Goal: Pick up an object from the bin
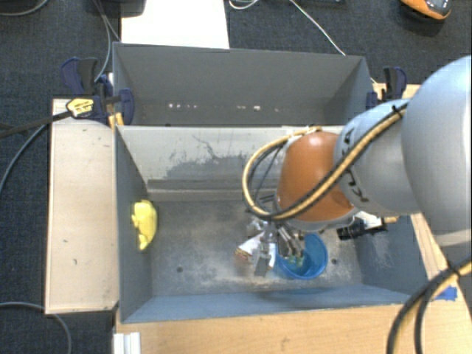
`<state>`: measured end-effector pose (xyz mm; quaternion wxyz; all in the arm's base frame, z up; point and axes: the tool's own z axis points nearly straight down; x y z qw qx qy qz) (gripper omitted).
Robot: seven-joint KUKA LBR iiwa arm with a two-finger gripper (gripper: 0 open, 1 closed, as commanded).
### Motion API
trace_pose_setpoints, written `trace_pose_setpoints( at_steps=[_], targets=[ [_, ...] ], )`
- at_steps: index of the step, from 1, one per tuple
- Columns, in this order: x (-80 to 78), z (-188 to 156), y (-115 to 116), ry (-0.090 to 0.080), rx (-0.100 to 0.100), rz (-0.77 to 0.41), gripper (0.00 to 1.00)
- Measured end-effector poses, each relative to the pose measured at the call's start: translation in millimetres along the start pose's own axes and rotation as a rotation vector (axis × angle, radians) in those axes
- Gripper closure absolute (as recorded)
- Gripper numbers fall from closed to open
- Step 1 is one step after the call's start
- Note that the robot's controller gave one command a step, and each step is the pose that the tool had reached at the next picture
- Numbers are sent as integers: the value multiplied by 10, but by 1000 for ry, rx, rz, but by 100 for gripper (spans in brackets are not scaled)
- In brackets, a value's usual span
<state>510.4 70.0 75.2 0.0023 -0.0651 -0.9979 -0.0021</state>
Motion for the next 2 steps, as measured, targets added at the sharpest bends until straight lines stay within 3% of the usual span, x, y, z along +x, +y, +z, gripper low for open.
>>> trace_pose_setpoints(
  at_steps=[2],
  targets=[
    [-53, 12, -16, 6, -4, -4, 100]
  ],
)
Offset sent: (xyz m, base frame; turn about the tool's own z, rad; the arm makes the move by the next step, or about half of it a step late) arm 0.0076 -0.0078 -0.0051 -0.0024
